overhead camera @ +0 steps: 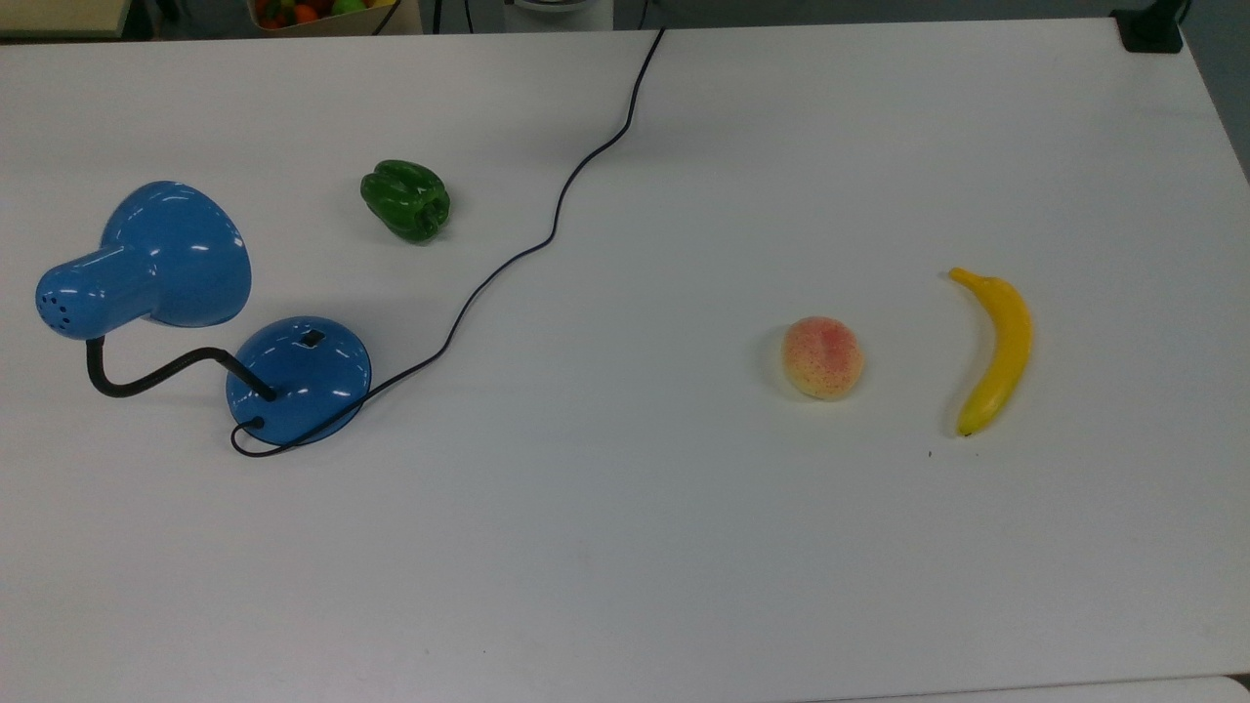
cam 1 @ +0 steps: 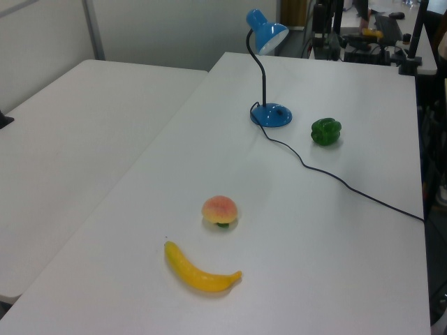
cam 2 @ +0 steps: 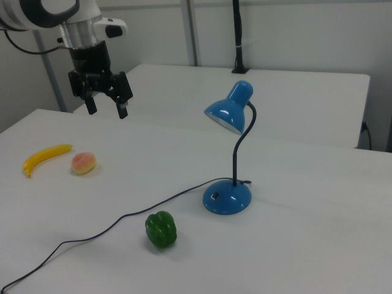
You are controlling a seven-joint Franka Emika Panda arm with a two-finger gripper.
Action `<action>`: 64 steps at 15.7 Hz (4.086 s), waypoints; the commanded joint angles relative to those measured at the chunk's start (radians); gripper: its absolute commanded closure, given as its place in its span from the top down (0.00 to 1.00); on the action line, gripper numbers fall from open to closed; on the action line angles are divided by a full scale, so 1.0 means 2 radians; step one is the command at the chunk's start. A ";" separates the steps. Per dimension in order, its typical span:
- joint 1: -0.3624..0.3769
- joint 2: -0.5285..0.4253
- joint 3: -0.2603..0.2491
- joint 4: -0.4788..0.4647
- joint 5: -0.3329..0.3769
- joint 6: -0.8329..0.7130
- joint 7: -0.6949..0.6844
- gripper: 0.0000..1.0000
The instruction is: Turn on desk lamp
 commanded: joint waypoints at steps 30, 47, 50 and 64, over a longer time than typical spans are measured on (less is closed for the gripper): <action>-0.028 0.028 -0.007 -0.096 0.009 0.105 0.022 0.00; -0.090 0.116 -0.009 -0.216 -0.025 0.441 0.120 0.00; -0.100 0.126 -0.009 -0.215 -0.041 0.476 0.123 0.00; -0.105 0.168 -0.010 -0.211 -0.069 0.605 0.123 0.00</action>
